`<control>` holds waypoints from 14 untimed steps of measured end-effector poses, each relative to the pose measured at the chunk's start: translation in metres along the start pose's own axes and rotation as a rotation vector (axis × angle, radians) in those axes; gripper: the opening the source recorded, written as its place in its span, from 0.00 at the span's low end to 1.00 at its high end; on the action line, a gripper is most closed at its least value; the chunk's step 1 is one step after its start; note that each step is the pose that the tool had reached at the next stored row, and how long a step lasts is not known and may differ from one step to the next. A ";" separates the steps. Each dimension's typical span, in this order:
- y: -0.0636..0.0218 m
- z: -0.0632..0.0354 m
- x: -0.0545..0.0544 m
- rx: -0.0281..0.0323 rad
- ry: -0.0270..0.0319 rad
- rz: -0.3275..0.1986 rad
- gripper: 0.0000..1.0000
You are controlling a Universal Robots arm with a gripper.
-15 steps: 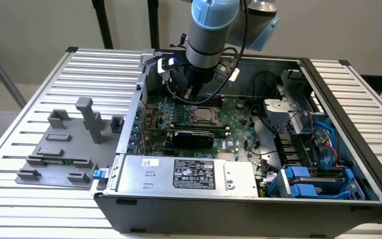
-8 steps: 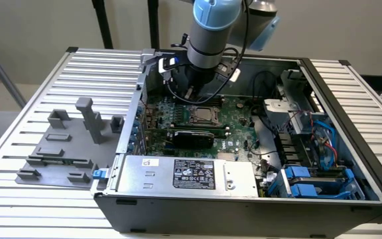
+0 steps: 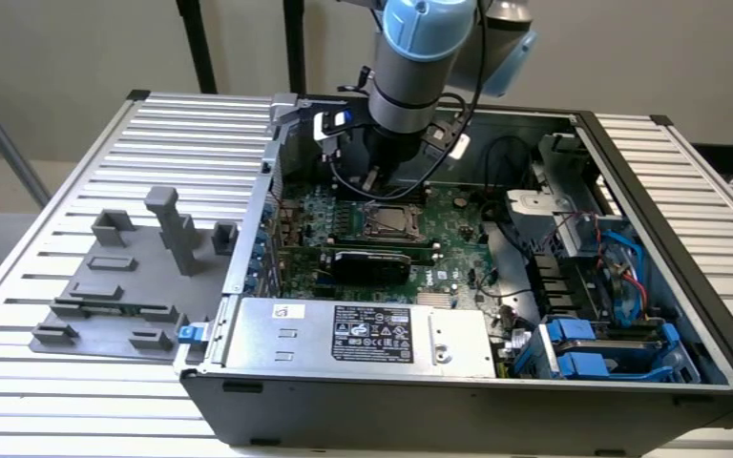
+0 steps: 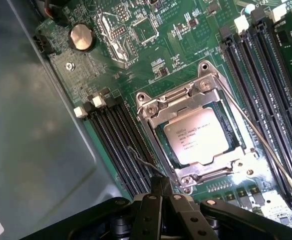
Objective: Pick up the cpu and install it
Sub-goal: 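Install the first cpu locking lever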
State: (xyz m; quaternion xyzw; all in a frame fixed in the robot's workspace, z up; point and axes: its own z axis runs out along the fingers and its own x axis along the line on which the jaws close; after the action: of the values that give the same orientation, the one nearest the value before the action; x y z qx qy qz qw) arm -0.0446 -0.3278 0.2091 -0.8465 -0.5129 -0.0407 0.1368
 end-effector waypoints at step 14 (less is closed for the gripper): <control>0.0014 0.0057 0.006 0.0293 -0.0246 0.017 0.11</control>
State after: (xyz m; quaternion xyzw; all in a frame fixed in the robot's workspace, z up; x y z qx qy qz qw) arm -0.0407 -0.3214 0.2047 -0.8491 -0.5080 -0.0217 0.1432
